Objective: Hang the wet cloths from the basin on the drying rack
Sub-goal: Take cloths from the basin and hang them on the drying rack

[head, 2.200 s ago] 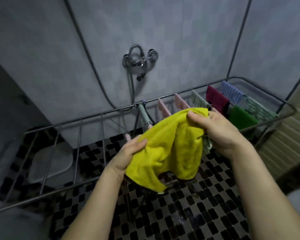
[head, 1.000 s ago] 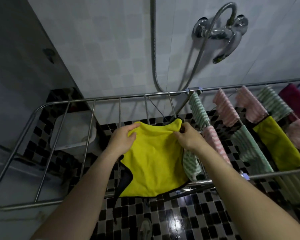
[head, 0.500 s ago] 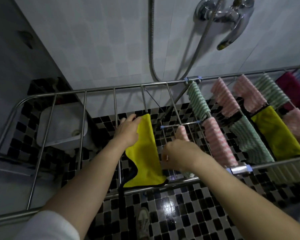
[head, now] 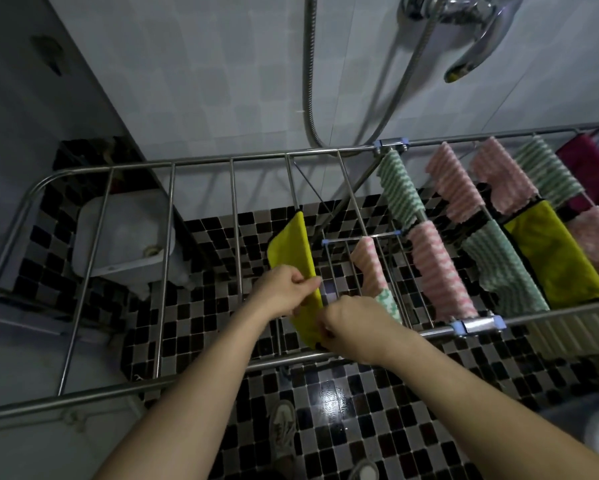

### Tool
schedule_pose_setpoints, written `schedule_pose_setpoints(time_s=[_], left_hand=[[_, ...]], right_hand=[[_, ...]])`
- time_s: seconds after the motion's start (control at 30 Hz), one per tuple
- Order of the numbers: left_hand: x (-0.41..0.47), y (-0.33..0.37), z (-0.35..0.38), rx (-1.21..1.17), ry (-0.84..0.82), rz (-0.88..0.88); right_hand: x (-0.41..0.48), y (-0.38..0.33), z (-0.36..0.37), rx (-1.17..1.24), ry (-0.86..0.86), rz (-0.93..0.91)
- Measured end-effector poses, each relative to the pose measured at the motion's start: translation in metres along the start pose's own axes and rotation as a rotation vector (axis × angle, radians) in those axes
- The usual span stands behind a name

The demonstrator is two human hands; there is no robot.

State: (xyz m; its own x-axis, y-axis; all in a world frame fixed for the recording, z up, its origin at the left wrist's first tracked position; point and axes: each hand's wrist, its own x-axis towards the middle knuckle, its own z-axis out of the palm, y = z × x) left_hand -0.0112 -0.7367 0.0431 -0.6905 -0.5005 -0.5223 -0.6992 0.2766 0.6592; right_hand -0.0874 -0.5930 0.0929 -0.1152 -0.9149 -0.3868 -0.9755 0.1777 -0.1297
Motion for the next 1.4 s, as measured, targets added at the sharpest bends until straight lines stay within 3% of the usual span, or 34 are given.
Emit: schedule_pose_setpoints(time_s=[0.2, 0.37, 0.47, 0.63, 0.8, 1.07, 1.17, 1.27, 1.4], left_hand=[[0.005, 0.020, 0.005, 0.230, 0.278, 0.162], [0.006, 0.019, 0.005, 0.229, 0.389, 0.201], [-0.003, 0.015, -0.002, 0.207, 0.299, 0.164], [-0.032, 0.000, 0.006, 0.167, -0.231, 0.036], [-0.042, -0.001, 0.021, 0.121, -0.191, 0.026], [-0.038, -0.003, 0.010, 0.142, -0.266, 0.006], [-0.020, 0.005, -0.008, 0.006, 0.012, 0.010], [0.011, 0.025, -0.022, 0.060, 0.361, 0.031], [0.050, 0.042, -0.030, 0.365, 0.431, 0.035]], right_hand=[[-0.007, 0.002, 0.020, 0.001, 0.318, -0.042], [-0.014, 0.007, 0.028, 0.172, 0.215, -0.028], [-0.019, 0.013, 0.022, 0.401, 0.194, 0.021], [-0.006, 0.023, 0.011, 0.482, 0.256, 0.210], [0.024, 0.017, 0.004, 0.494, 0.190, 0.320], [0.045, 0.011, -0.002, 0.487, 0.141, 0.459], [0.044, 0.013, -0.007, 0.507, 0.113, 0.506], [0.046, 0.013, -0.008, 0.489, 0.061, 0.526], [0.048, 0.013, -0.015, 0.466, 0.016, 0.473]])
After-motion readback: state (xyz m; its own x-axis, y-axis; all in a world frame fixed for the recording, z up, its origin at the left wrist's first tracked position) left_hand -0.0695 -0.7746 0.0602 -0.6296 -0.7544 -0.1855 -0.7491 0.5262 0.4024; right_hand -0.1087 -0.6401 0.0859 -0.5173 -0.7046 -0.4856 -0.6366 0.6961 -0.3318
